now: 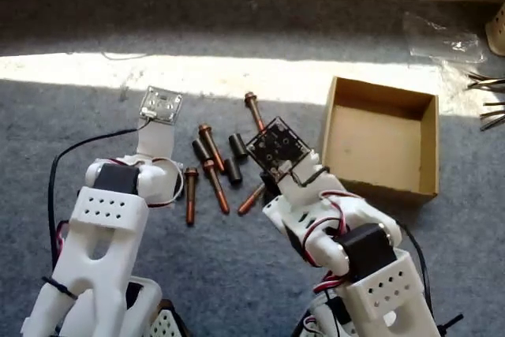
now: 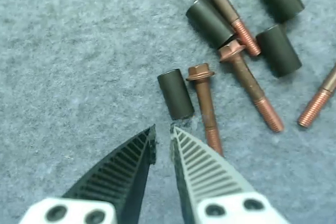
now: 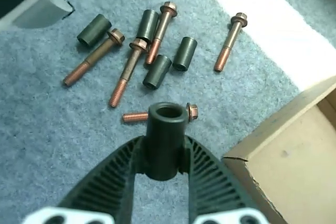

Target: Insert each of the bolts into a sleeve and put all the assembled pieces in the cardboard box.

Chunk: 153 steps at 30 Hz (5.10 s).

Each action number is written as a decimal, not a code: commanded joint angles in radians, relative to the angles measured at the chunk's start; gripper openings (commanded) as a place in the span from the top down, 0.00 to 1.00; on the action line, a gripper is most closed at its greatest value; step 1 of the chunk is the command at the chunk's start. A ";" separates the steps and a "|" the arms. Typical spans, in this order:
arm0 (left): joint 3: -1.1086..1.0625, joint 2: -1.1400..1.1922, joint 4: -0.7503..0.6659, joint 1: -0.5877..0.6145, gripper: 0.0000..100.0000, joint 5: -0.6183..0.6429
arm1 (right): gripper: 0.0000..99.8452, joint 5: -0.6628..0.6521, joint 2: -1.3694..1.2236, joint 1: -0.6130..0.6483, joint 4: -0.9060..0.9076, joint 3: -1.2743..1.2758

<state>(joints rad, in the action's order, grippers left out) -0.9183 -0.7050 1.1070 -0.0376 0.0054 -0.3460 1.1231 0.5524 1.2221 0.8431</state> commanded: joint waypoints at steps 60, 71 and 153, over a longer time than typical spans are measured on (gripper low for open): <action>0.407 0.796 -0.094 -0.082 0.86 0.305 | 1.00 0.112 0.529 -0.088 -0.377 0.564; 0.433 0.834 -0.086 -0.084 0.96 0.305 | 1.00 0.112 0.530 -0.088 -0.377 0.564; -0.062 -0.607 -0.554 -0.171 1.00 0.178 | 1.00 0.311 0.530 0.125 -1.010 0.865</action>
<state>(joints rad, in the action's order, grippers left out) -0.9490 -1.2743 0.6575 -0.1864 0.0238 -0.0453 1.6418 0.6674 0.3061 1.6686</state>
